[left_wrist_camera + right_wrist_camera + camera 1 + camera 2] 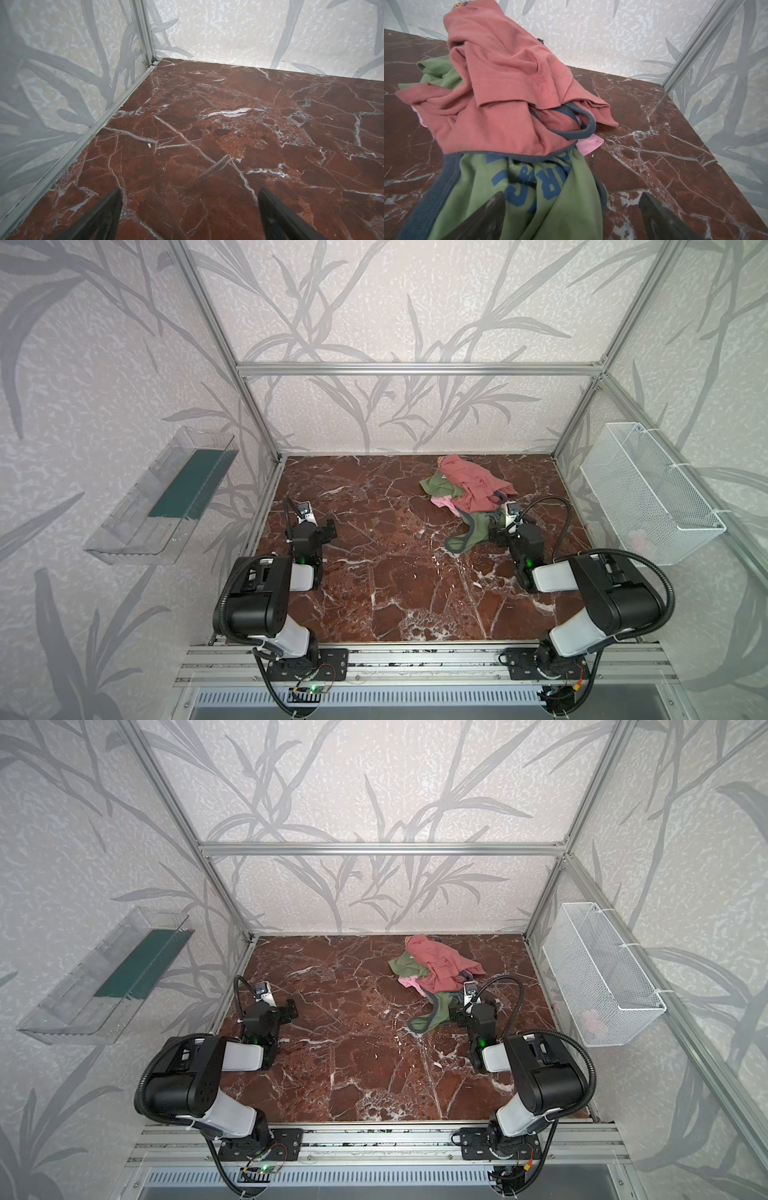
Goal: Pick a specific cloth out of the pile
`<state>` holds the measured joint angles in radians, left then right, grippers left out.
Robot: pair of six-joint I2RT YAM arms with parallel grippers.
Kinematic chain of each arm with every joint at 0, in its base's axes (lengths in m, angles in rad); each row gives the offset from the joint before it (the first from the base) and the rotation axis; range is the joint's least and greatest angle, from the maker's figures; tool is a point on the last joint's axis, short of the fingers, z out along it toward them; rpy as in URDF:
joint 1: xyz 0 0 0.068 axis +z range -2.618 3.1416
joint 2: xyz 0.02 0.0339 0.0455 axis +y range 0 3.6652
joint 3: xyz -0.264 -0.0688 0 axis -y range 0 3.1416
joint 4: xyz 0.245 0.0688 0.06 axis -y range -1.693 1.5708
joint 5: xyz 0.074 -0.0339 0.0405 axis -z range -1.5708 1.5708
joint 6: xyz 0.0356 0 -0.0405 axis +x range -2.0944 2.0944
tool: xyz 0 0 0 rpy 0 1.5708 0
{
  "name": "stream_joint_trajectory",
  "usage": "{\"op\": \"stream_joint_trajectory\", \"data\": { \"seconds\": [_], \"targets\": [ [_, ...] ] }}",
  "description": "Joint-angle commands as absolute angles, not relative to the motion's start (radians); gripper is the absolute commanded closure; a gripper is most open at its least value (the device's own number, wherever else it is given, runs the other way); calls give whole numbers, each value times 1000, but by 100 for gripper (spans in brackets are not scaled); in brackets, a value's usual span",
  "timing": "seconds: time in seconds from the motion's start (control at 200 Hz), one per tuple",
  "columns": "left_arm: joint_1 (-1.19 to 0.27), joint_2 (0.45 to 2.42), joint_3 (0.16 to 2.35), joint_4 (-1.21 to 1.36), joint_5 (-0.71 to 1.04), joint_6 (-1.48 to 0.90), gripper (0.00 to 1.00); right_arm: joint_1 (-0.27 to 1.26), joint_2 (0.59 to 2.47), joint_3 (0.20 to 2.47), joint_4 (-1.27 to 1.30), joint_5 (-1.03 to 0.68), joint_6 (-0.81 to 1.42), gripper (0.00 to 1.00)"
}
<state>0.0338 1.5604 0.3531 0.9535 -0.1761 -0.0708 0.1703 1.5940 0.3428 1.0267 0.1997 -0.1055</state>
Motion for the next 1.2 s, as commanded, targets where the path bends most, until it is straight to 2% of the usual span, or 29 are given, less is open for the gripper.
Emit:
{"op": "stream_joint_trajectory", "data": {
  "seconds": [0.0, 1.08, 1.14, 1.195],
  "targets": [
    [32, 1565, 362, 973, -167, -54, 1, 173, 1600, 342, 1067, 196, -113, 1],
    [32, 1566, 363, 971, -167, -52, 1, 161, 1597, 356, 1033, 173, -102, 1],
    [32, 1566, 363, 972, -167, -52, 6, 153, 1594, 359, 1023, 159, -97, 1],
    [31, 1566, 364, 975, -171, -52, 15, 162, 1567, 354, 1014, 182, -105, 4]
  ]
}}
